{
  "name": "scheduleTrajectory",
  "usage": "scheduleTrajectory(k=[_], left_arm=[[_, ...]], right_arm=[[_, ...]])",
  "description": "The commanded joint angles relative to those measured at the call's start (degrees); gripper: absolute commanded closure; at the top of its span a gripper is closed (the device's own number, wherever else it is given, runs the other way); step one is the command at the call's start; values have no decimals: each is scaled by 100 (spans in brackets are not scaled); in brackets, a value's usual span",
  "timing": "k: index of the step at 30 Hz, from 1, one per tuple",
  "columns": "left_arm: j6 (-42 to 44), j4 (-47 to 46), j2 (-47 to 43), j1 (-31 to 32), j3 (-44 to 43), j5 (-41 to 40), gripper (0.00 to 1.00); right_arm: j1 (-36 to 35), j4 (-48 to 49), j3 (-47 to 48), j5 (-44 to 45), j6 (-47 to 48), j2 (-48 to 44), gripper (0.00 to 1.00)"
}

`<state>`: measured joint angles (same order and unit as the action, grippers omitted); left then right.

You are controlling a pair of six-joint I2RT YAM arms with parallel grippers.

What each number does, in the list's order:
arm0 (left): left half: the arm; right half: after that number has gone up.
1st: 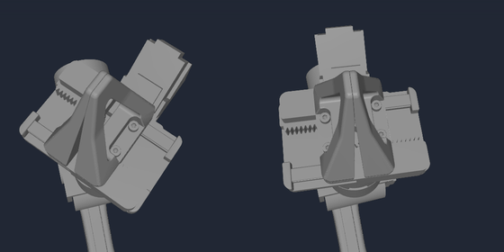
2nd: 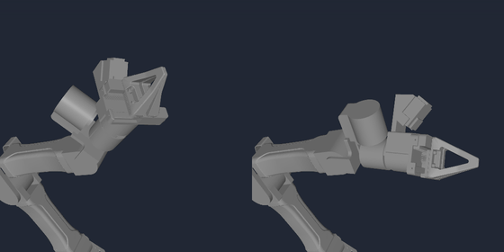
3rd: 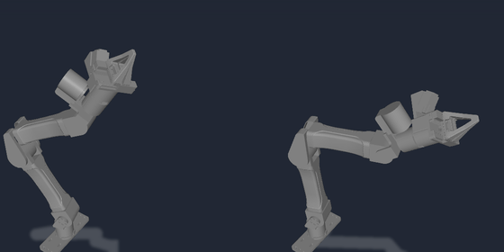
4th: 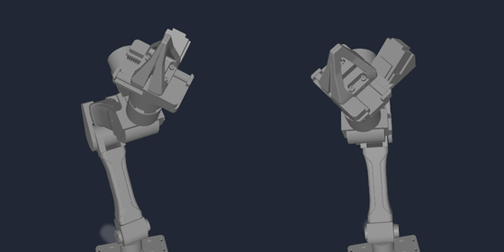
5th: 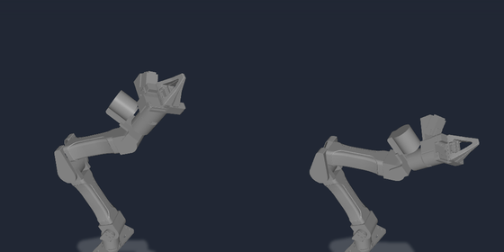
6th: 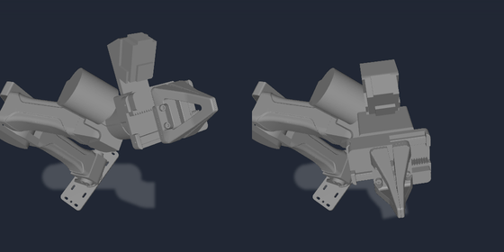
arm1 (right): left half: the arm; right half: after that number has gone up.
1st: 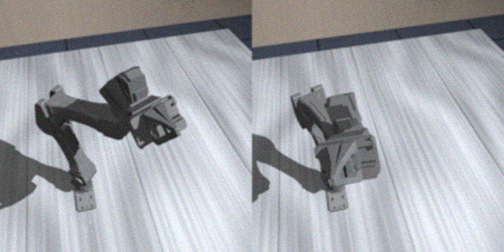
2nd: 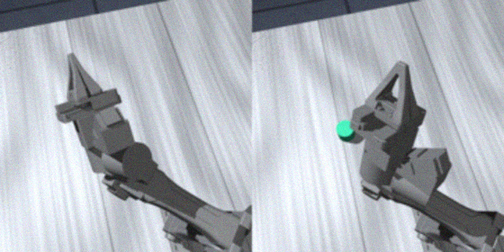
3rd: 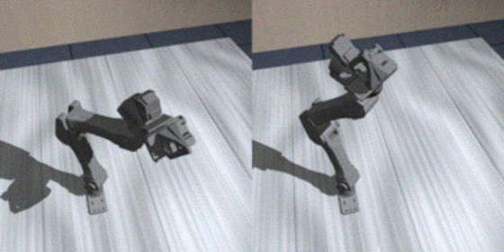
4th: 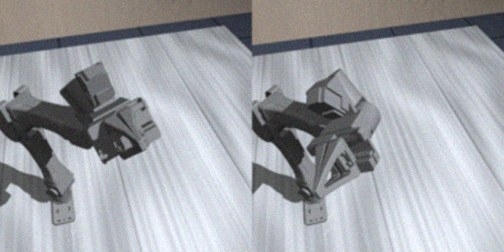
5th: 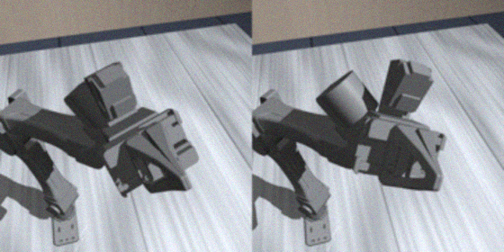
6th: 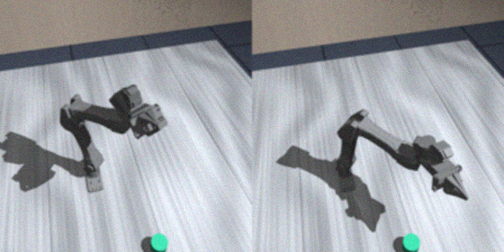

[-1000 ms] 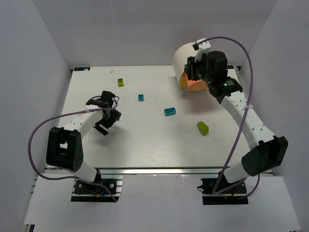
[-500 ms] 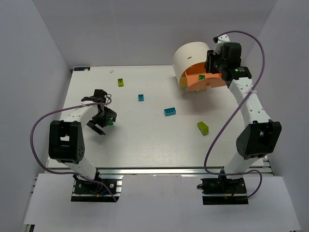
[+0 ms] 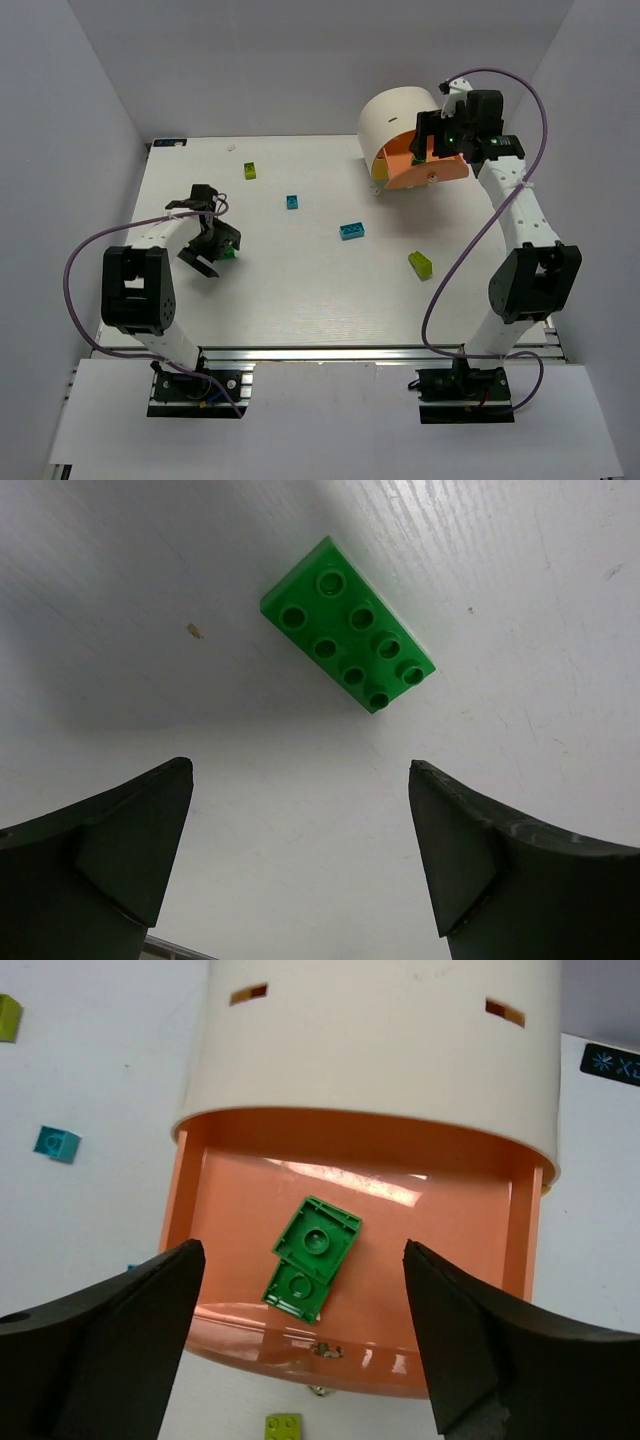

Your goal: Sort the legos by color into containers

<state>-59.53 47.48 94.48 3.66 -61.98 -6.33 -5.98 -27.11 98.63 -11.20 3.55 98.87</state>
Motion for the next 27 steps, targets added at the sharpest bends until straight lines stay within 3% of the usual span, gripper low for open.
scheduleTrajectory(k=[1, 6, 10, 19, 21, 24, 27], left_arm=[[11, -125, 18, -67, -69, 96, 2], [-191, -195, 167, -120, -78, 114, 2], [-393, -301, 422, -225, -279, 53, 2], [-753, -302, 1213, -225, -816, 202, 2], [-815, -222, 1284, -278, -886, 132, 6], [-911, -134, 1354, -278, -843, 105, 23], [-964, -82, 1293, -278, -702, 97, 30]], right_arm=[[88, 136, 280, -636, 137, -236, 12], [246, 714, -422, -1857, 593, -1024, 11], [308, 1357, -1554, -2876, 673, -1756, 11], [308, 1394, -2567, -3581, 735, -2583, 11], [325, 1341, -2778, -3696, 761, -2697, 11], [325, 1314, -3112, -3941, 682, -2882, 11], [317, 1358, -3402, -3977, 621, -3084, 11]])
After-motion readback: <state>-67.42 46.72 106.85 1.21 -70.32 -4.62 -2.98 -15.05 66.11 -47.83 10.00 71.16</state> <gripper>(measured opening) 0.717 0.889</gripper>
